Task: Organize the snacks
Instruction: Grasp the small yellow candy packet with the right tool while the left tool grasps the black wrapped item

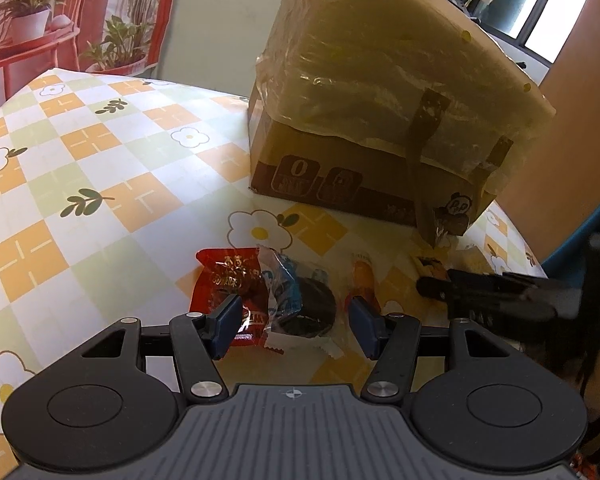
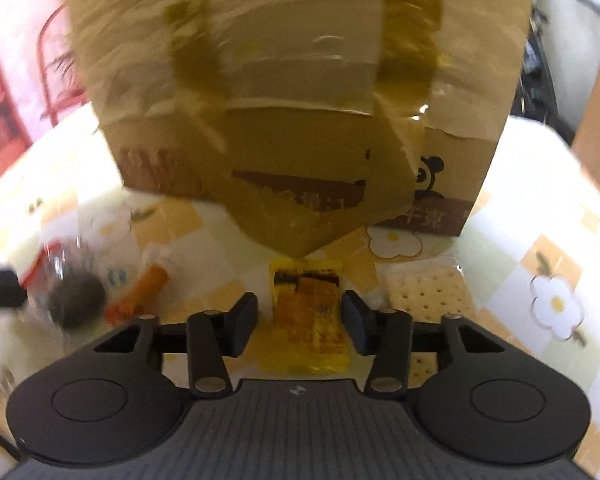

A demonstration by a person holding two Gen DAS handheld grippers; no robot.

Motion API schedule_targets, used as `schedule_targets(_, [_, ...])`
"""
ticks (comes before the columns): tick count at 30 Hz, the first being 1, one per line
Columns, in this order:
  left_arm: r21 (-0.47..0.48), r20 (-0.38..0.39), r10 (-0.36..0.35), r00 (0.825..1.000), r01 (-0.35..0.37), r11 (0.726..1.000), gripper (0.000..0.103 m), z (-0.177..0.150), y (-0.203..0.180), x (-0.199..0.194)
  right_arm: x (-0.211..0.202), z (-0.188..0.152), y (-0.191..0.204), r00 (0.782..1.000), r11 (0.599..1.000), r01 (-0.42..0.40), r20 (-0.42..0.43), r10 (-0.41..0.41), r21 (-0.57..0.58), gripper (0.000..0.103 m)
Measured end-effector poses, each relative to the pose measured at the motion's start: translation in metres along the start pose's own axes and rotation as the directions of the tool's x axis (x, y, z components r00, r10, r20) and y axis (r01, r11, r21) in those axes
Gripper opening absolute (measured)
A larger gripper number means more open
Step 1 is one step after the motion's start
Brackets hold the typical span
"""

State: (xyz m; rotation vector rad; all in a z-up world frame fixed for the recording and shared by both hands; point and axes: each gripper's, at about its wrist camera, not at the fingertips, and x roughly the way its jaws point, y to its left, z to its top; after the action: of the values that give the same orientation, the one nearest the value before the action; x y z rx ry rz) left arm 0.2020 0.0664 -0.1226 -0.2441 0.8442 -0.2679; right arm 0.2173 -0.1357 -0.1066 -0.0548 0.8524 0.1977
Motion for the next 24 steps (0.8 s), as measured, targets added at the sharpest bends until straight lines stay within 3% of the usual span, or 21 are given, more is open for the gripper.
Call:
schedule_targets(12, [0.024,-0.031,0.015,0.999,-0.014,1.0,0.062,-0.001,-0.008,0.008,-0.029,-0.043,-0.007,0.989,0.997,-0.076,0.124,0.075,-0.001,0.043])
schedule_targets(18, [0.035,-0.057,0.016,0.998,-0.014,0.999,0.057,0.001,-0.013,0.019,-0.026,-0.045,-0.006,0.986,0.997,-0.077,0.145,0.077,-0.007,0.042])
schedule_targets(24, [0.108,-0.06,0.069,0.996,-0.062,0.992,0.056,0.002,-0.028,0.032,-0.026,-0.046,-0.008,0.984,0.996,-0.088,0.153,0.088,-0.002,0.042])
